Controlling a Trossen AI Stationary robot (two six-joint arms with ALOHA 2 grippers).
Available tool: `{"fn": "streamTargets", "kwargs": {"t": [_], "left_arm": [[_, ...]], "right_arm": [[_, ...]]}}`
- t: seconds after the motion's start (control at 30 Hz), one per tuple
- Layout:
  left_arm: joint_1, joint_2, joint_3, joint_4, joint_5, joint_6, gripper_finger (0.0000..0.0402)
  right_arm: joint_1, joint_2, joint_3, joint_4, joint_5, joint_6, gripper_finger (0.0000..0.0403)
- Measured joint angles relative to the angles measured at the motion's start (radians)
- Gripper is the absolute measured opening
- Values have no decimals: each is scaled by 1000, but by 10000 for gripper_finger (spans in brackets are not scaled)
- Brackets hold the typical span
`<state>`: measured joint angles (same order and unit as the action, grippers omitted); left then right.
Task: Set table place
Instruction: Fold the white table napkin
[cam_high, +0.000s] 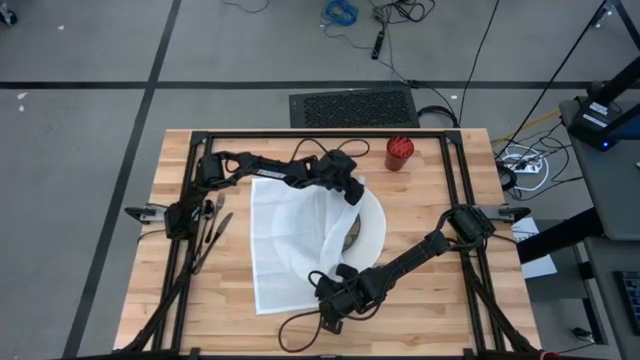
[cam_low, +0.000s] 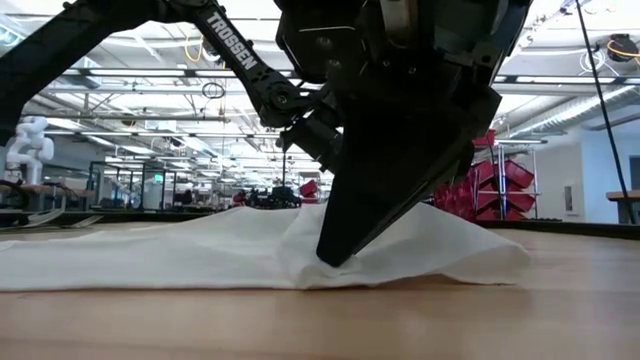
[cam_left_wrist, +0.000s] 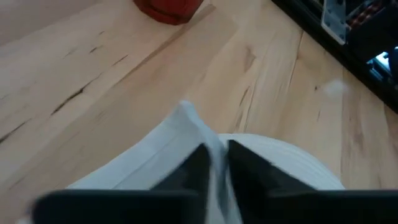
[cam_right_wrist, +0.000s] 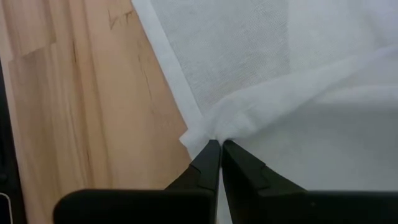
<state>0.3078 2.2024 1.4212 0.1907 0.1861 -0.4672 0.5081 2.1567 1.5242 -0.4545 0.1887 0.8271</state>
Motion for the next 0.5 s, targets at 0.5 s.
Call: {"fn": "streamTargets", "kwargs": {"t": [0.5], "left_arm": [[41,-128,-1,58,29,-106,0]], "right_arm": [[55,-142,22,-163,48,116,0]]}}
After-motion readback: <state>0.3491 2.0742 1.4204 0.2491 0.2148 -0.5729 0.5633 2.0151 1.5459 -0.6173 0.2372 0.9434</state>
